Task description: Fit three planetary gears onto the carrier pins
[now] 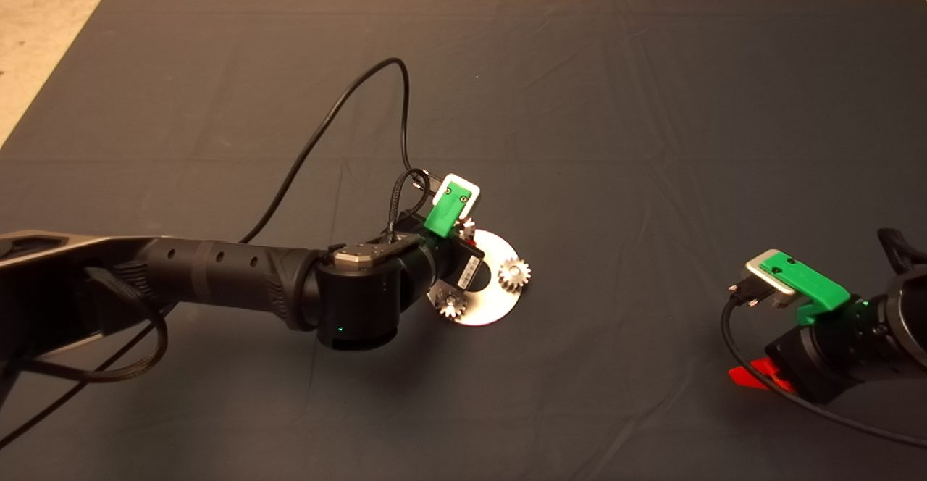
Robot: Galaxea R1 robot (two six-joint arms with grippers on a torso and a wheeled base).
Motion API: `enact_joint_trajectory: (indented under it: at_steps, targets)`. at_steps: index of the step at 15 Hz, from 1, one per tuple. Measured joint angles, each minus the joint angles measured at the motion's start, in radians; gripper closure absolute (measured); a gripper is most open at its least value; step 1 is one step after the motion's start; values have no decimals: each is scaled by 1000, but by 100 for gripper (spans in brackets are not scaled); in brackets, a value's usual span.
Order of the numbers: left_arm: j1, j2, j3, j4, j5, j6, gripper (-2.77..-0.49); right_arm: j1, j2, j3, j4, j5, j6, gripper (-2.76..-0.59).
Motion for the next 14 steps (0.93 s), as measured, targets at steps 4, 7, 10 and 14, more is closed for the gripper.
enact_joint_trajectory:
  at_steps: [4, 7, 10, 14]
  targets:
    - [0, 0, -7, 7, -11, 11, -55, 0, 0, 0, 0, 0, 0, -203]
    - [0, 0, -7, 7, -13, 30, -55, 0, 0, 0, 0, 0, 0, -203]
    - [0, 3, 14, 1, 16, 48, -55, 0, 0, 0, 0, 0, 0, -203]
    - [0, 13, 48, -1, 71, 52, -55, 0, 0, 0, 0, 0, 0, -203]
